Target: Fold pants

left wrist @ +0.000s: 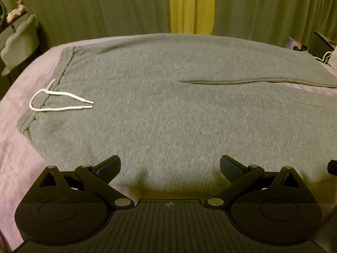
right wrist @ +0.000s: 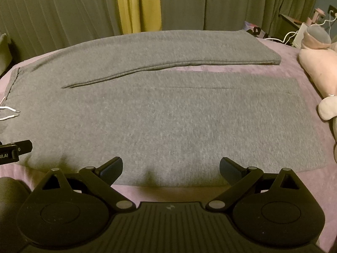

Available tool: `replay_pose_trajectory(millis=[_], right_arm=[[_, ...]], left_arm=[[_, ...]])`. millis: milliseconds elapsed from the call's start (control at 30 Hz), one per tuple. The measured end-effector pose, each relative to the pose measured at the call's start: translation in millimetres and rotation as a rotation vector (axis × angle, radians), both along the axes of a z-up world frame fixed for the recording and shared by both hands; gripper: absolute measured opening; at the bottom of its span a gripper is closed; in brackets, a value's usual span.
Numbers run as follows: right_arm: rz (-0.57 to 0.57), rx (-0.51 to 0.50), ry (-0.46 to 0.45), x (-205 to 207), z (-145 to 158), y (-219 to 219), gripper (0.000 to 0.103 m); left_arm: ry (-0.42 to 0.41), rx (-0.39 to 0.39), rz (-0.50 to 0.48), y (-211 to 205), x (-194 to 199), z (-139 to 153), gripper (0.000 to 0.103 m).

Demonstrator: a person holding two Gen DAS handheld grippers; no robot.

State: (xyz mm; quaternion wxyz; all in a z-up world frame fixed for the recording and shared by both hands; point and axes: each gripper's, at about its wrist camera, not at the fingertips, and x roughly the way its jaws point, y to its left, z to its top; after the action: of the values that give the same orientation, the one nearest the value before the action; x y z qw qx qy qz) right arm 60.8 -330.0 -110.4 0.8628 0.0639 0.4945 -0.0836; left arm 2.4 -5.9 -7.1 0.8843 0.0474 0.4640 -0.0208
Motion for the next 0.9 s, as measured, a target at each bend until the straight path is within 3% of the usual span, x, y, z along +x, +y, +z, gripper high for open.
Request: replay_pose_trajectory(millis=[567,700,800,900], right_arm=[[-0.017,-0.003,0.007,7,-13,-5,0.099],[-0.010,-0.005,-0.066,6,-12,-7,0.099],[-0.021,-0.106,-0.174,6,-4,-7,0.099],[-0.039,-0.296,-0.242,23,1,-7,0.099]], left_arm=[[0.026,-0.007,0.020,5,10,-10,0.103],[0.034,-0.016,0.038,8,15,-15,0.103],[0.035,-0.024,0.068,12,22,-18,0.103],[0.015,-0.029,0.115,16,33,-24,0.103]])
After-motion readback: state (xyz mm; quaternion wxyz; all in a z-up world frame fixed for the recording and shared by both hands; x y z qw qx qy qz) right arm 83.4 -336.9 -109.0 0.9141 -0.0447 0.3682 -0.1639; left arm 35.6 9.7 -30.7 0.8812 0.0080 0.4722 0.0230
